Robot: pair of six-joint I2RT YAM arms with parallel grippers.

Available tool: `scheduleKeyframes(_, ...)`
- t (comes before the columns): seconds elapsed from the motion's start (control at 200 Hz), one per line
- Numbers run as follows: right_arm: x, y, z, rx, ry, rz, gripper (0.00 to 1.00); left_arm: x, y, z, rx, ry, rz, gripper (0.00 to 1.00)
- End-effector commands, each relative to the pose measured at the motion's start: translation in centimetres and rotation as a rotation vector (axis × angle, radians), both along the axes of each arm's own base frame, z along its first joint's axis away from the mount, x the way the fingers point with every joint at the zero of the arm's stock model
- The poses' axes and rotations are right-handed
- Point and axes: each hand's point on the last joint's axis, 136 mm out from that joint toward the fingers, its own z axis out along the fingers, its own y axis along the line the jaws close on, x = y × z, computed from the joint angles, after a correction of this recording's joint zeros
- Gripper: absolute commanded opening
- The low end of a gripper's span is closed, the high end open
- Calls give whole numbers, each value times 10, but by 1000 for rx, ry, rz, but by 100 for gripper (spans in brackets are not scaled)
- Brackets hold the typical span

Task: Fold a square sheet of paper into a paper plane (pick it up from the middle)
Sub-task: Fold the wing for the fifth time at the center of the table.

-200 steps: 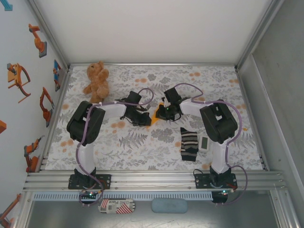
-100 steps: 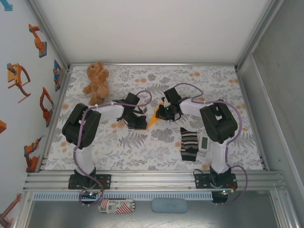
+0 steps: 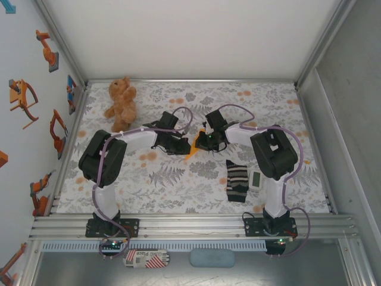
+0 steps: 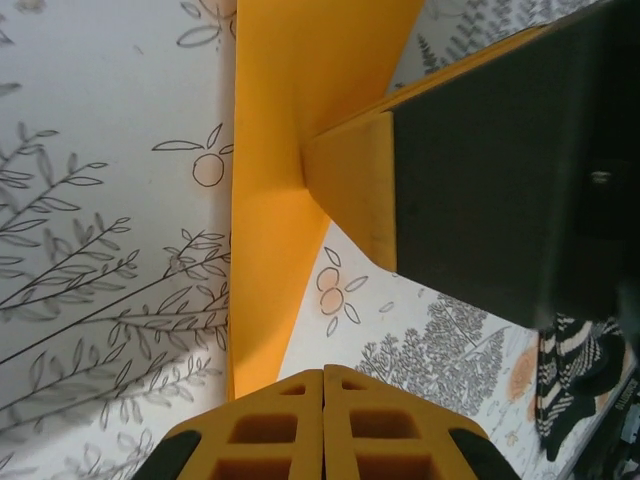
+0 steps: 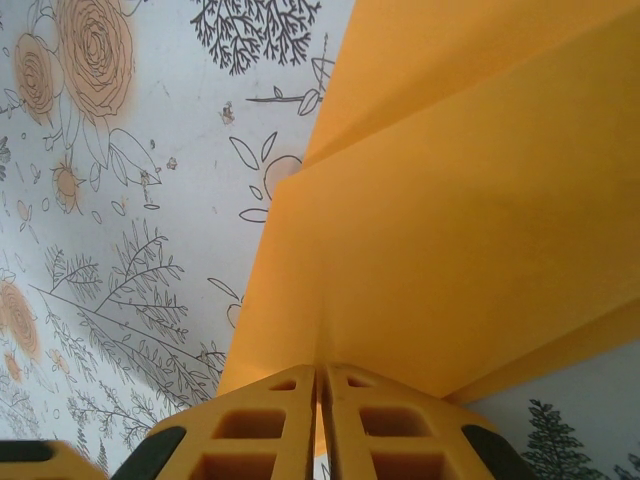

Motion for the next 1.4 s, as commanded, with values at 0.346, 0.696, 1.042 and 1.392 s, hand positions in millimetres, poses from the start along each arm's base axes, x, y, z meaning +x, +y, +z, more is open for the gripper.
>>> scheduleKeyframes(0.346, -20, -34, -50, -186, 107, -46, 12, -44, 49, -35, 187, 88, -62, 5)
scheduleKeyframes(0.696, -26, -9, -36, -98, 86, -4, 12, -39, 46, 9, 98, -10, -22, 6)
scheduleKeyframes(1.042, -29, 14, -16, -10, 53, 7, 12, 11, 17, 12, -4, -84, 88, 5)
scheduleKeyframes(1.392, -26, 17, -9, 6, 42, 12, 12, 15, 2, -14, -28, -5, 88, 1)
